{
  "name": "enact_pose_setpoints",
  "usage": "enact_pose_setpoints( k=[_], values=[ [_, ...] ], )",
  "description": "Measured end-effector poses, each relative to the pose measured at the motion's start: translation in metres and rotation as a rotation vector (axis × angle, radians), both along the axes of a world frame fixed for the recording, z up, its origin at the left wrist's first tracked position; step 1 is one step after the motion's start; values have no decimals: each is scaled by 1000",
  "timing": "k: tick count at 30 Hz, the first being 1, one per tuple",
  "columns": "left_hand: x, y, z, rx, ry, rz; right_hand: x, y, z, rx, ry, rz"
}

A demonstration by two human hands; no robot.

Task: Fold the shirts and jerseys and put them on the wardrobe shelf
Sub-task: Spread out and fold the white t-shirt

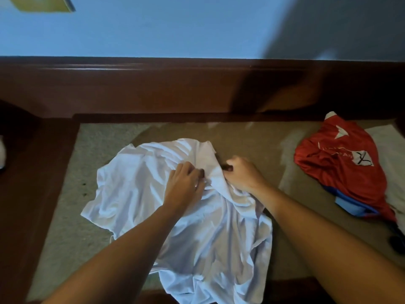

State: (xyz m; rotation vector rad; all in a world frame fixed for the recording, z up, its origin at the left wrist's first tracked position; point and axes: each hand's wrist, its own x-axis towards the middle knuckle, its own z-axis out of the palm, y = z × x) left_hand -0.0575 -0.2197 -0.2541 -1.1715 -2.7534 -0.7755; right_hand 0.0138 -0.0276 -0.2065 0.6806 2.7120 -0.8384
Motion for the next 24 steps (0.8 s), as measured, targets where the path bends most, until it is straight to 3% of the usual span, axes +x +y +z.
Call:
enact_pose_setpoints(
  k=[3, 6, 9, 13, 16, 18, 19, 21, 24],
  values=[
    [1, 4, 23, 127, -270, 250, -2, -28, 4, 11, 23, 94],
    [-3, 14, 41, 51, -507, 390, 3, -50, -6, 40, 44, 96],
    [-8, 15, 37, -19, -486, 345, 3, -52, -6, -76, 109, -130],
    [-16, 10, 45, 209, -506, 409, -9, -26, 16, -368, 265, -502],
    [-16, 14, 59, 361, -519, 368, -10, -10, 41, -350, 491, -584],
    [-17, 20, 63, 379, -522, 320, -5, -7, 49, -258, 677, -529],
    [-18, 24, 60, 341, -537, 298, -2, -7, 52, -199, 675, -446],
    [-23, 30, 50, 166, -586, 276, 2, -7, 48, -82, 484, -298],
    [-29, 31, 40, 14, -534, 296, -1, 3, 41, -64, 362, -407]
  ],
)
